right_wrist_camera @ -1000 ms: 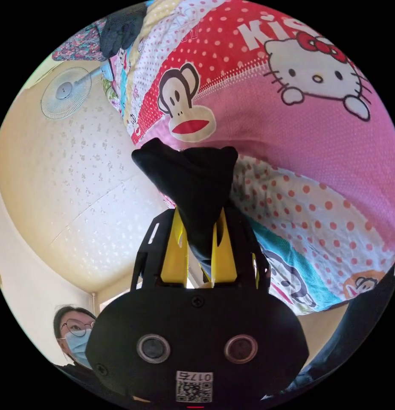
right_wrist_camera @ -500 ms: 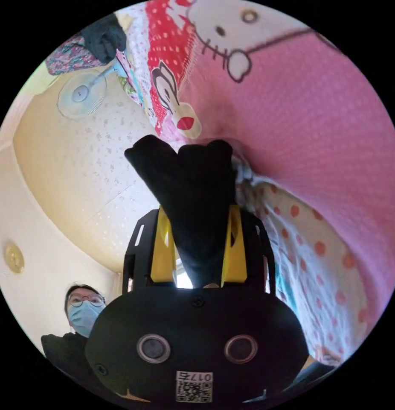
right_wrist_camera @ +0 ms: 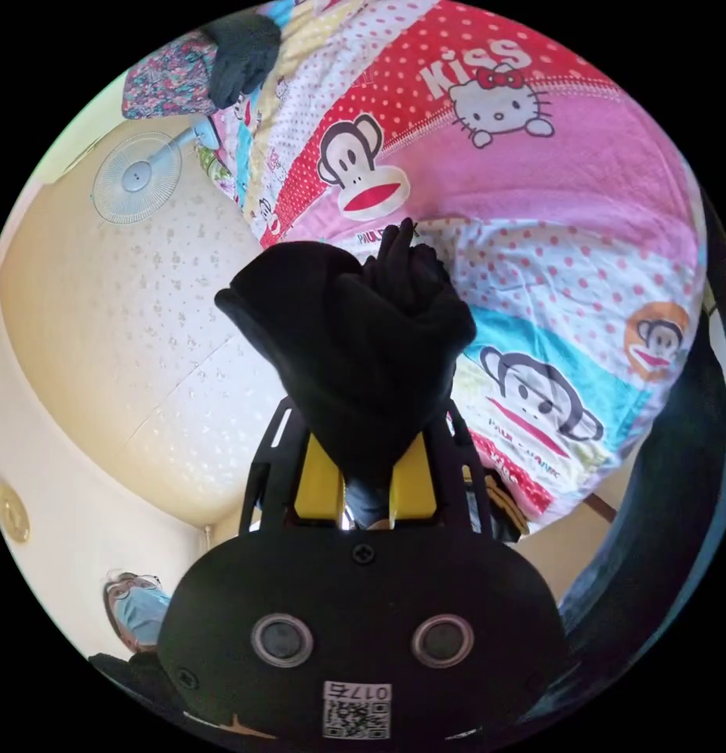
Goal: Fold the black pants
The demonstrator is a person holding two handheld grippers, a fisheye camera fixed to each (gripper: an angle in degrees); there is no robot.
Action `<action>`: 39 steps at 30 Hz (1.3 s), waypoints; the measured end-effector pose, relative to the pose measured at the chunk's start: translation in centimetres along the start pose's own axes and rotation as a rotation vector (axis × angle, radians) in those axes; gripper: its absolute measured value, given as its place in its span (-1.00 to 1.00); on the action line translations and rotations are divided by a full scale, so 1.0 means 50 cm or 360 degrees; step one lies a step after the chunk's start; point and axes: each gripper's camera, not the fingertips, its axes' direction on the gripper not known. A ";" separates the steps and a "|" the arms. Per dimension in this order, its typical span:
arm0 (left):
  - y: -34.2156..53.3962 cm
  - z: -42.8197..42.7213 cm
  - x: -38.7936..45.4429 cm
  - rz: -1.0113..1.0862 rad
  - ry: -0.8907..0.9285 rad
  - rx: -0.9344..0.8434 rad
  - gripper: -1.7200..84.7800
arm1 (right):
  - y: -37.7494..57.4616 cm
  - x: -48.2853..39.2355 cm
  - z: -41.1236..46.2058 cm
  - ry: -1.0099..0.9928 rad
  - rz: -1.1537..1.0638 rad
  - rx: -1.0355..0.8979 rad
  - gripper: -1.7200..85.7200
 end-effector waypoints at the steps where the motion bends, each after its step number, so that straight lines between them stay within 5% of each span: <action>1: 0.009 -0.007 0.016 0.0003 -0.0015 -0.0015 -0.70 | 0.014 -0.011 -0.025 0.0034 0.0020 -0.0004 -0.73; 12: 0.076 0.194 0.398 0.0201 0.0104 -0.0118 -0.70 | -0.131 -0.231 -0.235 -0.0141 0.0134 -0.0096 -0.73; 24: 0.126 0.863 1.153 0.1317 0.0604 -0.0402 -0.69 | -0.467 -0.912 -0.572 -0.0672 -0.1071 -0.0275 -0.72; 31: -0.011 1.263 0.987 0.1087 0.0186 -0.0536 -0.67 | -0.857 -0.731 -0.713 -0.0428 -0.1098 0.0090 -0.72; 34: -0.095 1.370 0.754 0.0546 -0.0287 -0.0547 -0.68 | -1.021 -0.511 -0.730 -0.0004 -0.0612 0.0098 -0.72; 37: -0.087 1.374 0.694 0.0604 -0.0101 -0.0628 -0.68 | -1.034 -0.420 -0.746 -0.0519 -0.0509 0.0089 -0.71; 39: -0.063 1.341 0.723 0.0729 -0.0177 -0.0624 -0.68 | -1.008 -0.434 -0.751 -0.0410 -0.0640 0.0065 -0.70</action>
